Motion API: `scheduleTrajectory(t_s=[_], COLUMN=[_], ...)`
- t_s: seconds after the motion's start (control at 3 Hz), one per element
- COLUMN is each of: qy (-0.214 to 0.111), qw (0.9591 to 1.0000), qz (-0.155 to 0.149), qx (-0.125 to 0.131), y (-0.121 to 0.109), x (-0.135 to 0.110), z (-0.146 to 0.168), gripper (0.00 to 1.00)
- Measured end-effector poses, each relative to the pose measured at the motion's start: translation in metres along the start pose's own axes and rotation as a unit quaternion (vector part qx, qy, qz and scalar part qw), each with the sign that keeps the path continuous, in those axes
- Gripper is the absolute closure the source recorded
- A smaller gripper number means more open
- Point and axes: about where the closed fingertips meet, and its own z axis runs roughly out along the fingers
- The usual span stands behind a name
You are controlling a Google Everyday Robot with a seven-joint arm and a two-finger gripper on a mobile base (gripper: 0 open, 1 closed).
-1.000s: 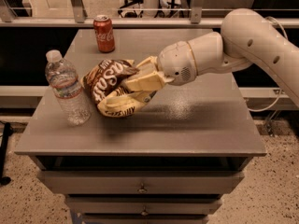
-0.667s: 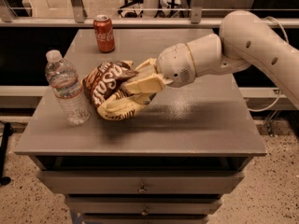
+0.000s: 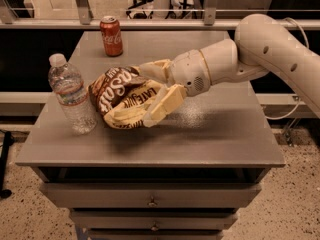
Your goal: Move brown chip bag near water bottle
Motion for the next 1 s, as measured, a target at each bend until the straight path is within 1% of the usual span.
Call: scheduleTrajectory(t_s=[0.33,0.67,1.0], qy=[0.019,0.059,0.101], qw=[0.9997,0.9960,0.9851], qz=[0.006,-0.001,0.001], qx=[0.016,0.068,0.139], y=[0.000,-0.013,-0.034], x=[0.010,0.022,0.031], z=[-0.022,-0.079,-0.150], gripper=[0.00,0.00,0.00])
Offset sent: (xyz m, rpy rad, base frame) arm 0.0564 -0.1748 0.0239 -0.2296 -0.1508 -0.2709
